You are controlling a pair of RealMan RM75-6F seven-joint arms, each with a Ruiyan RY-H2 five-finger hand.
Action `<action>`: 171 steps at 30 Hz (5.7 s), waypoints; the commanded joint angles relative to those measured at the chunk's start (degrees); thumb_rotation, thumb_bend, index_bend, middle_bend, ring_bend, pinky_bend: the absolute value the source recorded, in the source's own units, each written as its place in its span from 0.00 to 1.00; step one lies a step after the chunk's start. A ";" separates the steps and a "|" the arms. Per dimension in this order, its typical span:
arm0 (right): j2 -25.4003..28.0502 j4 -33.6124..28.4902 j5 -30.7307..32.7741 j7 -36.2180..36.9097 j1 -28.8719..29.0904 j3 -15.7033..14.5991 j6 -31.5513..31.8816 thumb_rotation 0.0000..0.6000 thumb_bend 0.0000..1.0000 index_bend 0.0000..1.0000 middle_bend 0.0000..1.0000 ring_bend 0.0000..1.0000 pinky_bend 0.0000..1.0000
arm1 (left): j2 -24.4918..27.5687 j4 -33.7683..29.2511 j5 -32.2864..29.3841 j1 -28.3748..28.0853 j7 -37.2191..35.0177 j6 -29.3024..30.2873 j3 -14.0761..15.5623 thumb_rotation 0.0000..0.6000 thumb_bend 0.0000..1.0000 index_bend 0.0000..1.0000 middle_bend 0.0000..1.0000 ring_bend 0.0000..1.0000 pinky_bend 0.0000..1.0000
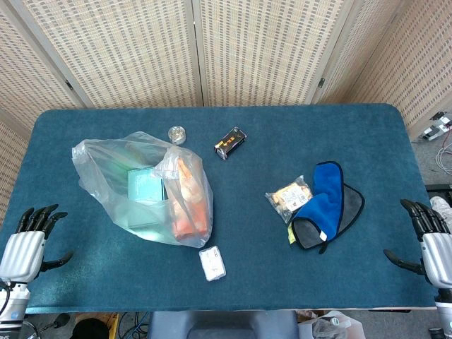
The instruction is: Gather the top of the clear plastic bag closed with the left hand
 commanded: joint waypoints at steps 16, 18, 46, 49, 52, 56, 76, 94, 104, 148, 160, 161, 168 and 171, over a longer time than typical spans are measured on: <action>0.32 -0.39 -0.36 0.19 0.59 0.27 -0.39 1.00 0.14 0.06 0.10 0.07 0.13 | 1.45 -0.28 0.47 -0.78 -4.18 -1.59 -0.08 1.00 0.14 0.22 0.09 0.10 0.00; 0.40 -0.41 -0.51 0.24 0.61 0.31 -0.28 1.00 0.14 0.06 0.10 0.07 0.13 | 1.96 -0.15 0.81 -0.99 -5.09 -2.04 0.00 1.00 0.14 0.22 0.09 0.10 0.00; 9.22 -12.36 -2.85 -4.75 8.52 10.39 1.80 1.00 0.13 0.06 0.10 0.04 0.08 | 16.99 -4.94 10.17 -11.30 -68.91 -13.50 -3.60 1.00 0.14 0.11 0.09 0.10 0.00; 9.90 -14.09 -1.06 -6.25 9.38 11.87 1.60 1.00 0.13 0.06 0.09 0.04 0.07 | 18.09 -5.35 11.69 -12.83 -75.20 -14.38 -3.88 1.00 0.14 0.11 0.09 0.10 0.00; 10.20 -15.30 -0.11 -6.81 10.21 12.85 1.31 1.00 0.13 0.06 0.09 0.04 0.07 | 18.84 -5.46 13.76 -14.72 -81.07 -15.45 -3.92 1.00 0.14 0.11 0.09 0.10 0.00; 10.59 -16.21 0.27 -7.14 11.05 13.31 0.57 1.00 0.13 0.06 0.09 0.04 0.07 | 19.47 -5.85 15.34 -17.30 -85.87 -17.11 -4.03 1.00 0.14 0.11 0.09 0.11 0.00; 10.36 -16.43 -1.20 -7.49 14.61 14.62 -0.60 1.00 0.13 0.05 0.09 0.04 0.07 | 16.77 -3.70 4.97 -22.16 -85.08 -23.93 -4.88 1.00 0.14 0.11 0.10 0.12 0.01; 9.97 -15.70 -1.10 -7.65 16.78 15.21 -1.72 1.00 0.13 0.05 0.09 0.04 0.07 | 15.94 -1.30 11.50 -26.83 -102.19 -27.46 -5.64 1.00 0.14 0.10 0.11 0.13 0.06; 7.67 -16.39 -2.86 -8.55 26.00 18.46 -9.13 1.00 0.13 0.05 0.09 0.04 0.07 | 14.06 0.11 12.67 -29.18 -111.96 -26.36 -5.29 1.00 0.14 0.17 0.20 0.23 0.16; -24.93 1.44 13.01 -19.90 64.64 26.51 -28.18 1.00 0.01 0.00 0.00 0.00 0.06 | 15.47 -5.92 13.18 -32.64 -110.10 -25.94 -1.39 0.98 0.14 0.18 0.20 0.23 0.17; -28.85 7.10 14.84 -20.75 69.40 26.80 -29.25 1.00 0.01 0.00 0.00 0.00 0.06 | 15.78 -6.63 12.56 -33.29 -109.94 -26.78 -1.27 0.96 0.14 0.18 0.20 0.23 0.17; -29.13 7.47 14.98 -20.71 69.70 26.82 -29.31 1.00 0.01 0.00 0.00 0.00 0.06 | 15.79 -6.67 12.57 -33.30 -109.96 -26.81 -1.24 0.96 0.14 0.18 0.20 0.23 0.17; -31.65 11.23 14.99 -20.55 72.23 26.54 -29.56 1.00 0.07 0.00 0.00 0.00 0.06 | 15.74 -6.62 12.55 -33.52 -110.19 -27.03 -1.14 0.94 0.14 0.18 0.20 0.23 0.17; -32.67 12.76 14.40 -19.54 72.75 26.48 -28.75 1.00 0.15 0.00 0.02 0.00 0.06 | 15.78 -6.66 12.68 -33.42 -110.19 -26.87 -1.00 0.94 0.14 0.18 0.20 0.23 0.17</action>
